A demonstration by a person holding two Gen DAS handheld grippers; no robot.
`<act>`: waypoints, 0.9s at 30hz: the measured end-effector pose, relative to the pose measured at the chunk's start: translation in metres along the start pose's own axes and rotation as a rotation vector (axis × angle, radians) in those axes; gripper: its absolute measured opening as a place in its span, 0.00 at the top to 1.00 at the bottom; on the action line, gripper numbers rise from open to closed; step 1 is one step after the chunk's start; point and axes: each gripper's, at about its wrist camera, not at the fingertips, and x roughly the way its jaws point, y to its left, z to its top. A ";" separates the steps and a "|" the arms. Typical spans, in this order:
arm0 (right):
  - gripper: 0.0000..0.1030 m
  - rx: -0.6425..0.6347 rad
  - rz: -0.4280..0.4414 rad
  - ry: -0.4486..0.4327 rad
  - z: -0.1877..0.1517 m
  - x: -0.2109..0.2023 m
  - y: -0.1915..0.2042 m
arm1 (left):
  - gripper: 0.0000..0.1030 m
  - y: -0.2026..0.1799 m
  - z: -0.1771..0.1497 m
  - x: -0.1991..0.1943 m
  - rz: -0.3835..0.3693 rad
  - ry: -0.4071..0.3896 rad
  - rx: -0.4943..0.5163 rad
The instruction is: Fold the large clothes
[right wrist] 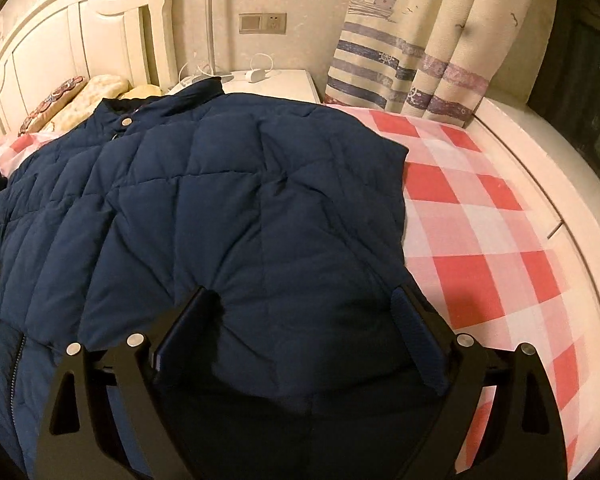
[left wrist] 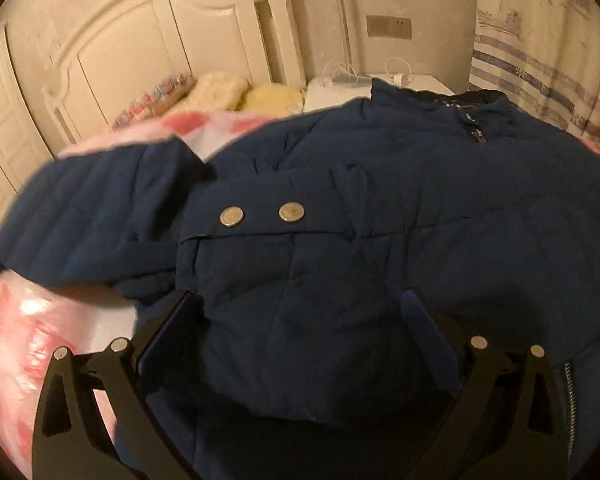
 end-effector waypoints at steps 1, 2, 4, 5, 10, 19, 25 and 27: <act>0.14 -0.004 -0.022 -0.007 0.002 -0.005 0.003 | 0.02 0.002 0.000 0.002 0.000 0.000 -0.002; 0.14 0.002 -0.045 -0.033 0.004 -0.012 0.006 | 0.02 0.000 -0.001 0.003 0.011 0.003 0.009; 0.14 0.057 -0.022 -0.126 0.009 -0.033 0.012 | 0.02 -0.003 -0.002 0.005 0.031 0.003 0.026; 0.14 0.087 0.021 -0.150 0.013 -0.039 0.016 | 0.02 -0.004 -0.002 0.005 0.036 0.005 0.029; 0.14 0.033 0.130 -0.014 0.032 -0.013 0.065 | 0.02 -0.003 0.000 0.003 0.021 0.011 0.018; 0.05 -0.045 0.089 -0.032 0.009 -0.033 0.100 | 0.02 -0.003 0.001 0.002 0.018 0.013 0.015; 0.05 -0.109 0.140 -0.001 -0.010 -0.015 0.110 | 0.02 0.043 0.000 -0.033 -0.084 -0.134 -0.156; 0.04 -0.093 0.159 0.002 -0.010 -0.013 0.107 | 0.02 0.093 0.002 -0.045 -0.134 -0.175 -0.341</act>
